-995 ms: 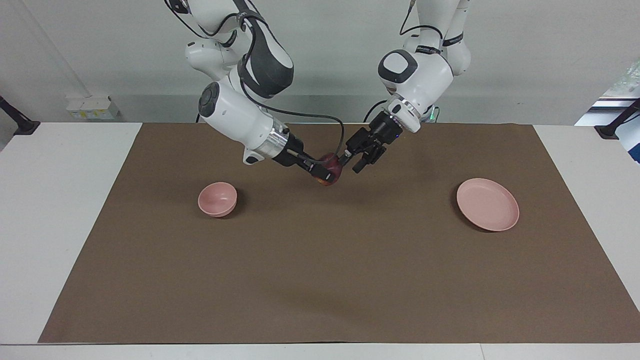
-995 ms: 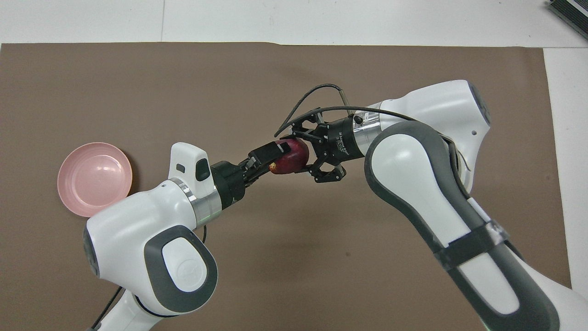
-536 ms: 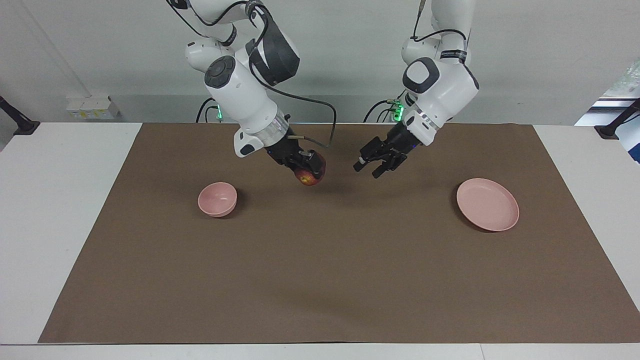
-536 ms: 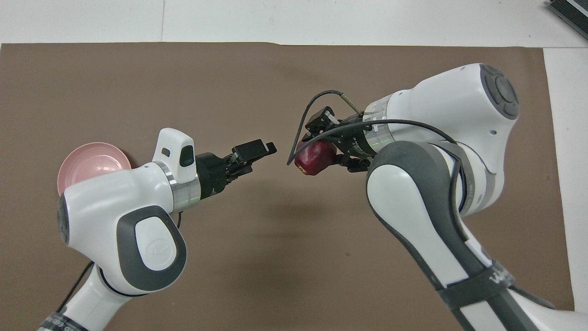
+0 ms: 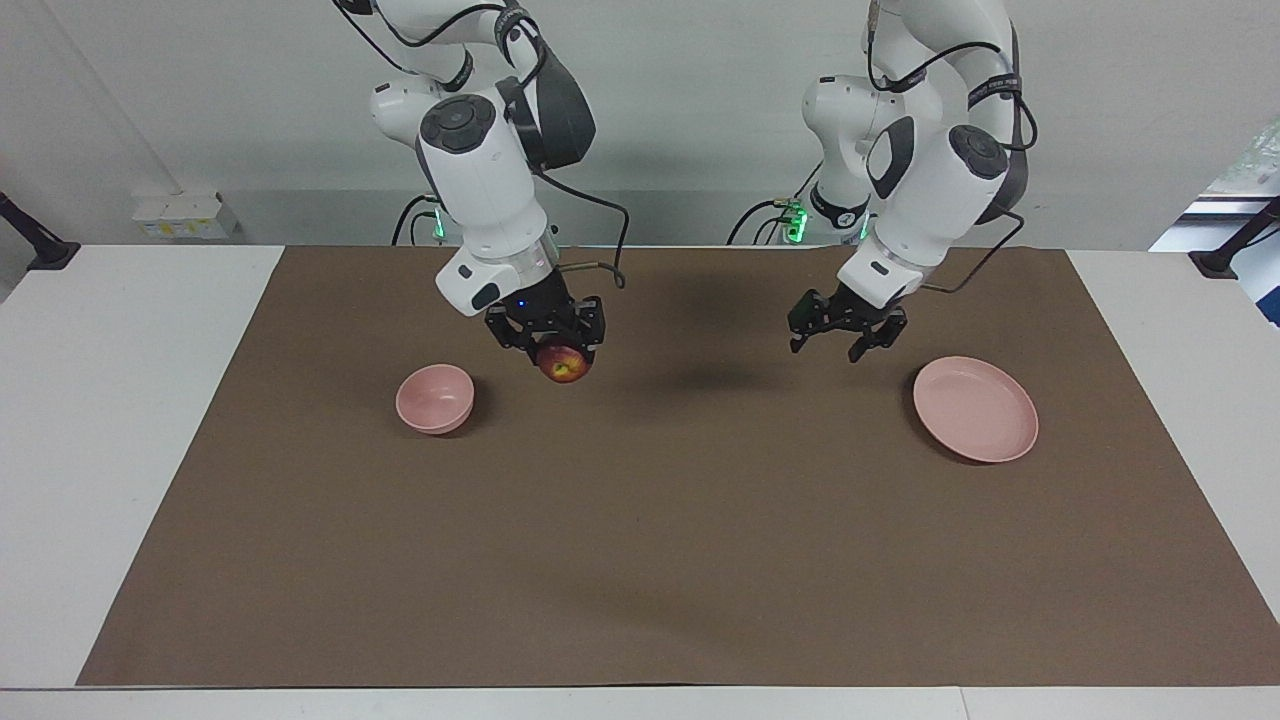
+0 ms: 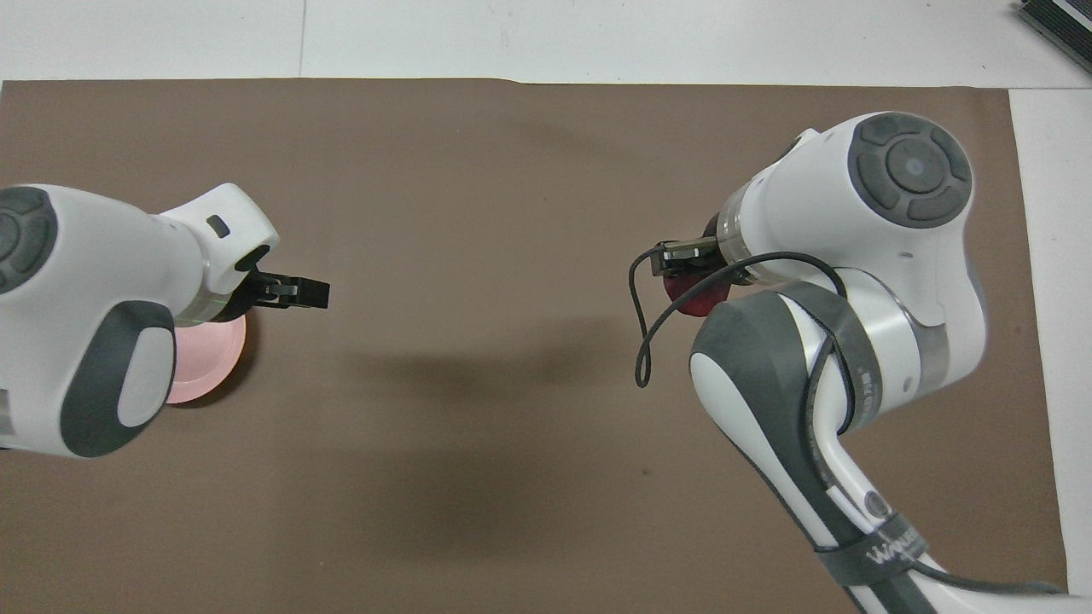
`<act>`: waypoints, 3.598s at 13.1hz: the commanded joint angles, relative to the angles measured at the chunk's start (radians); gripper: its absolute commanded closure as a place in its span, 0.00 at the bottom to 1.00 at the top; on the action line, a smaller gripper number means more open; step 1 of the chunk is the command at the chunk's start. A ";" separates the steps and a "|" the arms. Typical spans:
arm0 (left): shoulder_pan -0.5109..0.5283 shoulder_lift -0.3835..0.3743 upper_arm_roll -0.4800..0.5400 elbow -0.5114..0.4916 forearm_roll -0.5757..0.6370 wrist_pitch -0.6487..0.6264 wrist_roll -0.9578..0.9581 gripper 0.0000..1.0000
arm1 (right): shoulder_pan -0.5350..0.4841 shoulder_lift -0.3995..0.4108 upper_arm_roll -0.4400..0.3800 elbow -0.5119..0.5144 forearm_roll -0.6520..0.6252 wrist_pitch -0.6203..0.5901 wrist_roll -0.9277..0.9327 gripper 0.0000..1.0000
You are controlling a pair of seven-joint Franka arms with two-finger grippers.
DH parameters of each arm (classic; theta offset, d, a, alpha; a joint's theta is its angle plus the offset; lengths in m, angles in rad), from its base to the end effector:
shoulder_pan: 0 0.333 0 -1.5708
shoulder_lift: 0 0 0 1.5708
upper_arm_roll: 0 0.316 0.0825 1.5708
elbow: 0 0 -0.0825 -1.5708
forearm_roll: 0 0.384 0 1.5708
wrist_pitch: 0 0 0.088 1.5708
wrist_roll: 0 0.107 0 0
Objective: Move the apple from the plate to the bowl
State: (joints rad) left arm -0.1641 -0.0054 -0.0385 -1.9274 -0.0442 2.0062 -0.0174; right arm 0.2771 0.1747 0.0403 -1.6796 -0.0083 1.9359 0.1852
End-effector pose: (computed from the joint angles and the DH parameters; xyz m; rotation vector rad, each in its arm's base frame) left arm 0.5543 -0.1166 0.4956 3.0786 -0.2596 0.1225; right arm 0.5938 0.1928 0.5023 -3.1127 -0.2088 -0.1239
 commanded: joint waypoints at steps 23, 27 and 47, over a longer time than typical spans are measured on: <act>0.195 -0.001 -0.009 0.452 0.044 -0.498 0.165 0.00 | -0.259 -0.144 0.007 -0.644 -0.036 0.523 -0.348 0.48; 0.193 -0.001 -0.009 0.452 0.044 -0.498 0.165 0.00 | -0.269 -0.104 0.006 -0.551 -0.035 0.467 -0.343 0.00; 0.193 -0.001 -0.009 0.452 0.044 -0.498 0.165 0.00 | -0.306 -0.123 0.004 0.026 0.011 -0.218 -0.135 0.00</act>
State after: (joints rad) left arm 0.0211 0.0011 -0.0420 -1.4789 0.0042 1.5243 0.1479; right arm -0.0181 0.0503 0.0375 -1.7040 -0.0169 1.7738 0.0233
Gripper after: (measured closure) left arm 0.000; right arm 0.000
